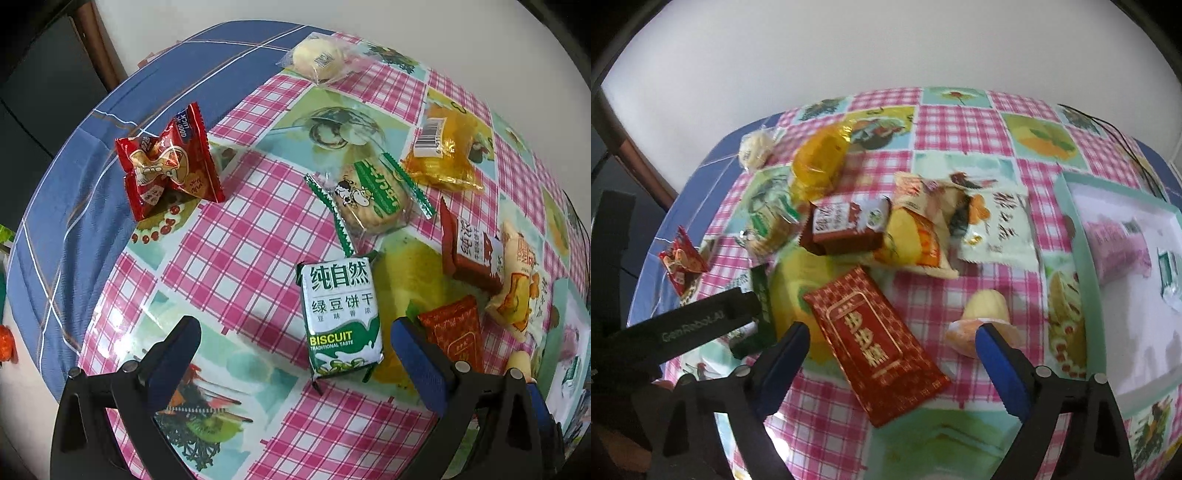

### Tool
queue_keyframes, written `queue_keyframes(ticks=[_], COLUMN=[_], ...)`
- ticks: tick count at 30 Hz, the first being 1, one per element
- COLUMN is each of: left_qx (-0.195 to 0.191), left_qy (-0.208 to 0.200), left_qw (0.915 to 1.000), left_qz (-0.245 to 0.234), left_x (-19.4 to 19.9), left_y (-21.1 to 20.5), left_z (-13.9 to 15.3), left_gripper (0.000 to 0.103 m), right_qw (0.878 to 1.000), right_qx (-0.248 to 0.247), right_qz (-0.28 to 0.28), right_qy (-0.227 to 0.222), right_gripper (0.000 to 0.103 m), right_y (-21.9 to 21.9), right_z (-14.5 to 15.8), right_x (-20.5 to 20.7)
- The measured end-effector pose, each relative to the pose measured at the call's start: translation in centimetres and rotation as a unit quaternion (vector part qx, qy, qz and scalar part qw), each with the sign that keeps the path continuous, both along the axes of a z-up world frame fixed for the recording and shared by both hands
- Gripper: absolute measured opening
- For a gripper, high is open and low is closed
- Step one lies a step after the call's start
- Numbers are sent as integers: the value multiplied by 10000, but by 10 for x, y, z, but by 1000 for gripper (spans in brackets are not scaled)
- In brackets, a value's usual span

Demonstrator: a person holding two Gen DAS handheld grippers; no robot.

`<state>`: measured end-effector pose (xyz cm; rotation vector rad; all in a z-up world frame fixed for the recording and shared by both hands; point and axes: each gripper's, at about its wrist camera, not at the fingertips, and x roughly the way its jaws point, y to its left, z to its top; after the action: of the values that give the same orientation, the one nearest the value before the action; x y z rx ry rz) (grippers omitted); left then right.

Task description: Organize snacks

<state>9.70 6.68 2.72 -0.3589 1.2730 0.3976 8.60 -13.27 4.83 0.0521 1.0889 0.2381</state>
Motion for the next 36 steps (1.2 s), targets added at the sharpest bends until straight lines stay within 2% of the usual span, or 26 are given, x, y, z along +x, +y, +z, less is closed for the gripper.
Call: queue_keyframes(ticks=[3, 8, 15, 18, 20, 25, 28, 31, 36], left_qx=[-89, -174, -259, -311, -324, -371, -442, -483, -463], left_qy=[-3, -28, -23, -24, -21, -20, -51, -38, -5], left_qw=[10000, 9998, 9996, 9994, 9994, 9992, 9988, 9985, 9980], left_qz=[-2, -29, -98, -118, -128, -171, -222, -271, -418], left_x=[2, 6, 16, 18, 20, 23, 25, 28, 28], left_y=[8, 17, 16, 12, 10, 9, 8, 6, 1], left_z=[-1, -2, -6, -8, -10, -15, -15, -18, -21], left_gripper=[102, 102, 102, 101, 97, 95, 81, 79, 63], right_qw=[9999, 9991, 9981, 9975, 9977, 9971, 9957, 9944, 9922], right_qx=[-81, -256, -215, -369, -329, -334, -316, -334, -641], right_qz=[129, 326, 541, 552, 512, 559, 734, 849, 956], right_qy=[-21, -14, 222, 246, 304, 386, 466, 536, 477], right_gripper=[83, 81, 67, 67, 67, 66, 64, 63, 58], right_y=[7, 19, 28, 30, 28, 30, 36, 44, 52], right_z=[-2, -10, -23, -30, -33, -34, -33, -34, -36], right_x=[1, 2, 6, 8, 11, 9, 5, 3, -1])
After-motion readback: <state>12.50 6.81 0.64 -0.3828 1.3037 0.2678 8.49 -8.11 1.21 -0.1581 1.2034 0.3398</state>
